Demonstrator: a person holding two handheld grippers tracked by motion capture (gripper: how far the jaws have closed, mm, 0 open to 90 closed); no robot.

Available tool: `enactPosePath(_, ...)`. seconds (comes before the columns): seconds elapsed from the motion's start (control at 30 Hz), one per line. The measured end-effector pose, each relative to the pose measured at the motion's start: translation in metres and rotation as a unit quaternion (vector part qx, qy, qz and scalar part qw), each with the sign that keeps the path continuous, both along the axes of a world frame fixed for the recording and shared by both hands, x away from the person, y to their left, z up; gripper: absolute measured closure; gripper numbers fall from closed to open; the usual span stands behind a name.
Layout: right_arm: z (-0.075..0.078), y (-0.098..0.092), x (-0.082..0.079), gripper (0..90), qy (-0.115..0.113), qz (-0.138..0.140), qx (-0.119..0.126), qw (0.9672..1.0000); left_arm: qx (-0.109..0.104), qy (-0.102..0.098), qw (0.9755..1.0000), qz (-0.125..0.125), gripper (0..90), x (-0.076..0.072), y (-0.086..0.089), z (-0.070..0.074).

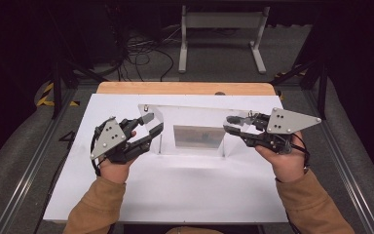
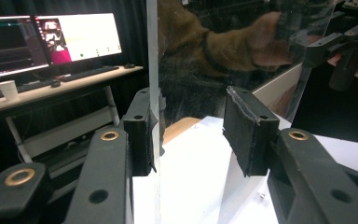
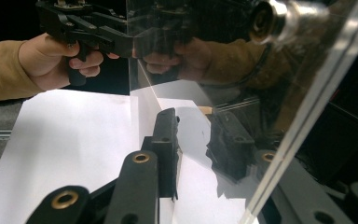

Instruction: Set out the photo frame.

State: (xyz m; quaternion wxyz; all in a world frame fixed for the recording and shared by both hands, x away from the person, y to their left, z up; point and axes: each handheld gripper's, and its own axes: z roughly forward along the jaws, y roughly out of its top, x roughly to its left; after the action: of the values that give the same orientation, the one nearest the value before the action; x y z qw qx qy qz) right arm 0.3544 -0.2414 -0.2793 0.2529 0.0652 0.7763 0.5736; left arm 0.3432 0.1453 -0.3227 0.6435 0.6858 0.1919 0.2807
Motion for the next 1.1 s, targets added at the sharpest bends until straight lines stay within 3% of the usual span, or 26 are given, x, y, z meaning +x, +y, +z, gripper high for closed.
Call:
enactPosePath(0.23,0.002,0.001,0.010,67.7,0.011,0.005,0.001,0.9999,-0.006,0.008,0.9999,0.002,56.9,0.004,0.003,-0.002)
enactPosePath(0.37,0.001,0.001,0.018,65.8,0.018,0.006,0.015,0.9997,-0.008,0.008,0.9999,0.003,58.0,0.007,0.003,-0.003)
enactPosePath(0.67,-0.003,0.002,0.028,59.7,0.017,-0.021,0.044,0.9987,-0.010,-0.009,0.9999,0.011,55.6,0.022,0.000,-0.004)
enactPosePath(0.73,-0.007,0.005,0.033,52.0,0.018,-0.041,0.050,0.9977,0.001,-0.017,0.9996,0.021,52.3,0.027,-0.002,-0.006)
enactPosePath(0.9,-0.011,0.006,0.040,49.0,0.032,-0.057,0.067,0.9956,-0.008,0.003,0.9998,0.017,48.6,0.035,-0.003,-0.008)
enactPosePath(1.0,-0.014,0.006,0.044,45.0,0.045,-0.069,0.068,0.9942,-0.024,0.060,0.9979,-0.002,44.4,0.048,-0.001,-0.019)
enactPosePath(1.03,-0.014,0.006,0.044,45.0,0.045,-0.069,0.068,0.9942,-0.024,0.060,0.9979,-0.002,44.4,0.048,-0.001,-0.019)
enactPosePath(1.1,-0.022,0.006,0.051,44.6,0.063,-0.074,0.059,0.9936,-0.030,0.083,0.9960,-0.008,44.6,0.054,0.001,-0.030)
